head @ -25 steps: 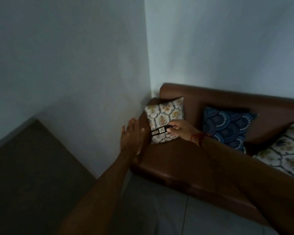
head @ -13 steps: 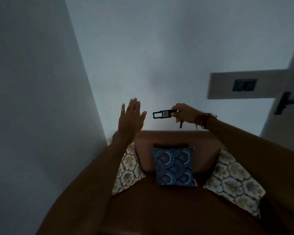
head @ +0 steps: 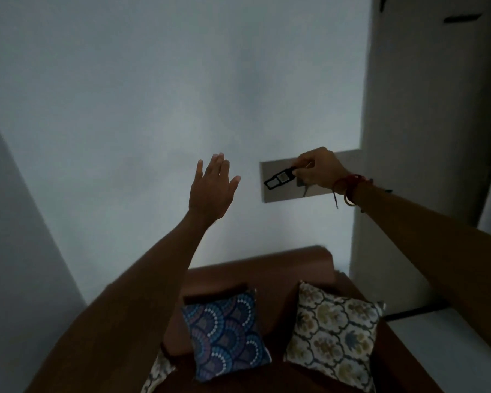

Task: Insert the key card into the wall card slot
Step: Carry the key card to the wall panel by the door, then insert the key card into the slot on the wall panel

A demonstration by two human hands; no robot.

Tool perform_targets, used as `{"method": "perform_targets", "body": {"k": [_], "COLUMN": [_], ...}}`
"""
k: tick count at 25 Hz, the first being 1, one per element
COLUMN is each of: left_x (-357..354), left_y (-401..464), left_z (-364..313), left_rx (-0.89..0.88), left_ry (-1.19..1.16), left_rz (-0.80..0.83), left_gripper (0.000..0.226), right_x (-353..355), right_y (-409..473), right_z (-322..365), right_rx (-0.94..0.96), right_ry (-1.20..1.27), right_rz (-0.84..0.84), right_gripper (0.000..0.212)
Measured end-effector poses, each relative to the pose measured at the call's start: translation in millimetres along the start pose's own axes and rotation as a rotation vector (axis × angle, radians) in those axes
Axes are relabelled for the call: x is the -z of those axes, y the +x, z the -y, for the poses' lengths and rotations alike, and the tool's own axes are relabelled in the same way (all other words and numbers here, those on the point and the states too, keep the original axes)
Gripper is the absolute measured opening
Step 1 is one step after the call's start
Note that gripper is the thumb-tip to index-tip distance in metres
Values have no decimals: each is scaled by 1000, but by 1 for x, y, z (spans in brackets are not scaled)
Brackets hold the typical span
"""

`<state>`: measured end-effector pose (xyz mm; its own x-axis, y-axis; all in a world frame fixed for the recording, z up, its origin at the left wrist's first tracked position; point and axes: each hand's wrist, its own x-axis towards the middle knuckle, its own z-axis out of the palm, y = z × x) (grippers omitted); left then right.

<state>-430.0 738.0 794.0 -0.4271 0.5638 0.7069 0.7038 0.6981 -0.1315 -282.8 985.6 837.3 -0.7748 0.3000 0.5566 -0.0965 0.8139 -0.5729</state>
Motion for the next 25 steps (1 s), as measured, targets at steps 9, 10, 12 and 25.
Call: {"method": "perform_targets", "body": {"k": [9, 10, 12, 25], "left_x": [-123, -138, -168, -302], "left_y": [164, 181, 212, 311], "left_z": [-84, -91, -110, -176], "left_rx": [-34, -13, -11, 3], "left_ry": [-65, -83, -105, -9], "left_rz": [-53, -65, -66, 76], "left_gripper": [60, 61, 61, 64], "right_x": [62, 67, 78, 67], "right_y": [107, 120, 146, 271], "right_z": [-132, -148, -176, -343], "right_rx": [82, 103, 122, 126], "right_ry": [-257, -275, -282, -147], "right_rz": [20, 35, 24, -15], "right_gripper": [22, 23, 23, 15]}}
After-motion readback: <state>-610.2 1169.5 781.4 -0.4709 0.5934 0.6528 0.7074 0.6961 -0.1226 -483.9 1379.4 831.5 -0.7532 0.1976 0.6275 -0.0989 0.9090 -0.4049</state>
